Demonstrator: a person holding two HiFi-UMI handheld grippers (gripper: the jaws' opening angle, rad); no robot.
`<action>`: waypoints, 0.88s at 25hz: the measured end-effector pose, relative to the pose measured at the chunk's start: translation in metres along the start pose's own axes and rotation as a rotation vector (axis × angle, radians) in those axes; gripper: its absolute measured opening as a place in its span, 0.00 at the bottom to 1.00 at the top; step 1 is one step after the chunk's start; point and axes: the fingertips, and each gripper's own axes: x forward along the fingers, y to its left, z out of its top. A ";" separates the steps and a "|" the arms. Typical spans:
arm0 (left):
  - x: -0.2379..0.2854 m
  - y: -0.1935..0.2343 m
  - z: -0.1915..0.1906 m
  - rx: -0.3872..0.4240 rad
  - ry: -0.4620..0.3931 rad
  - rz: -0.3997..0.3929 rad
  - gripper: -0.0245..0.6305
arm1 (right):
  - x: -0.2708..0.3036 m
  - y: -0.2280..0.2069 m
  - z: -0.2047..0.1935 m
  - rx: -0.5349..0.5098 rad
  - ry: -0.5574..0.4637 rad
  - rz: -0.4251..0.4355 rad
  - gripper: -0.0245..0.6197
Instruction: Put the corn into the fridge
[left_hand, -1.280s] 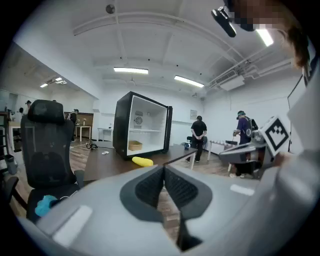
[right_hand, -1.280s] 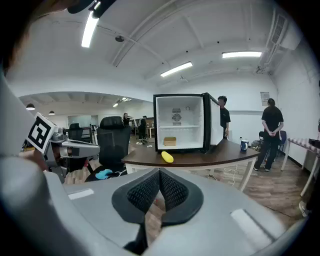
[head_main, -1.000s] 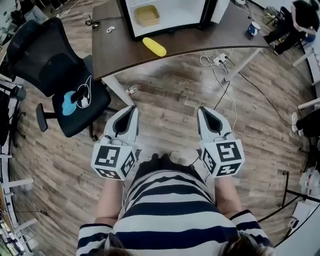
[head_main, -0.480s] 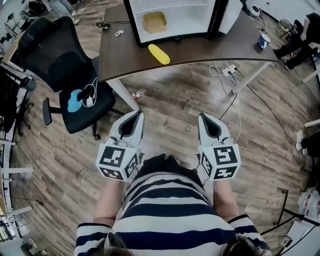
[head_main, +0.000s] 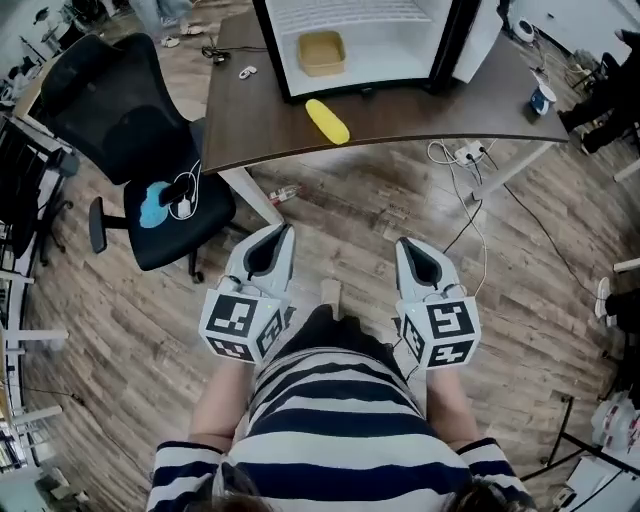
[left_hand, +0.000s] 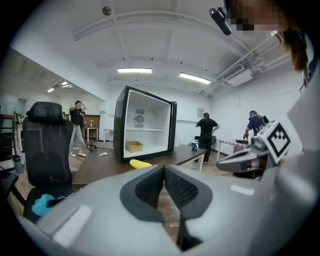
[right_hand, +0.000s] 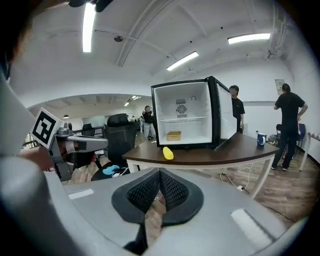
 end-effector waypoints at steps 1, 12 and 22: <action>0.006 0.003 0.000 -0.006 0.000 -0.002 0.04 | 0.004 0.000 0.002 -0.003 0.003 0.004 0.03; 0.063 0.052 0.000 -0.065 0.001 0.006 0.04 | 0.082 -0.003 0.025 -0.036 0.042 0.056 0.04; 0.095 0.113 -0.010 -0.120 0.035 0.046 0.04 | 0.165 0.005 0.048 -0.067 0.077 0.113 0.15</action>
